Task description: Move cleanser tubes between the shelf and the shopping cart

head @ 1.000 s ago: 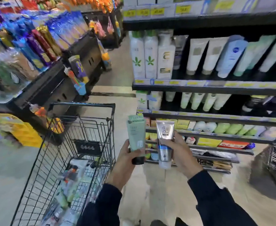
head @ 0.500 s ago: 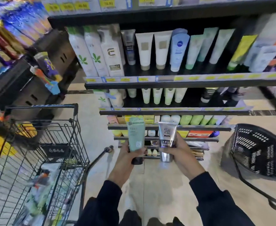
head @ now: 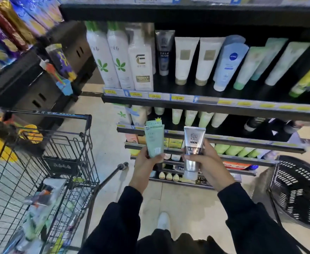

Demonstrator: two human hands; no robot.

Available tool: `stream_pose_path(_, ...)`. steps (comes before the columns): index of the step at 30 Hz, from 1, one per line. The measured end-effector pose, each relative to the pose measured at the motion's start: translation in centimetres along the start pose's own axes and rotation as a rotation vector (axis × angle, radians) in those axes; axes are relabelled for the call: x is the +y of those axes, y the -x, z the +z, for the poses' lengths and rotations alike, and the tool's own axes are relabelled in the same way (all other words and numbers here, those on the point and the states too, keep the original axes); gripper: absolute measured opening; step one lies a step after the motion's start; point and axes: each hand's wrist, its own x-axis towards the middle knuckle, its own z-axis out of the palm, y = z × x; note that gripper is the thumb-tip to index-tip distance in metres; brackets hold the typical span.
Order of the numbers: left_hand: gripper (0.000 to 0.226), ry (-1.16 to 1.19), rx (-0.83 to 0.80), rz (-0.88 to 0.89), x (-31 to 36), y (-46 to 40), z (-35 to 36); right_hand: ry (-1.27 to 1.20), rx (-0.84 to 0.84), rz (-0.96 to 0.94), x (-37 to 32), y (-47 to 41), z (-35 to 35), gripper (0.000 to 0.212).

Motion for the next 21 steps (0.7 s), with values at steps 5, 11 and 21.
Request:
stream_pose_path(5, 0.045, -0.048, 0.048, 0.008, 0.8, -4.3, -0.3, -0.010, -0.007, -0.012, -1.0, -2.5, 0.5, 0.066)
stream_pose_path(11, 0.050, -0.122, 0.056, 0.115, 1.9, -7.9, 0.0, -0.011, -0.040, -0.030, -1.3, -3.4, 0.8, 0.070)
stream_pose_path(21, 0.043, -0.296, 0.156, 0.300, 2.6, -13.2, 1.3, 0.046, -0.027, -0.022, -0.9, -2.7, 1.1, 0.067)
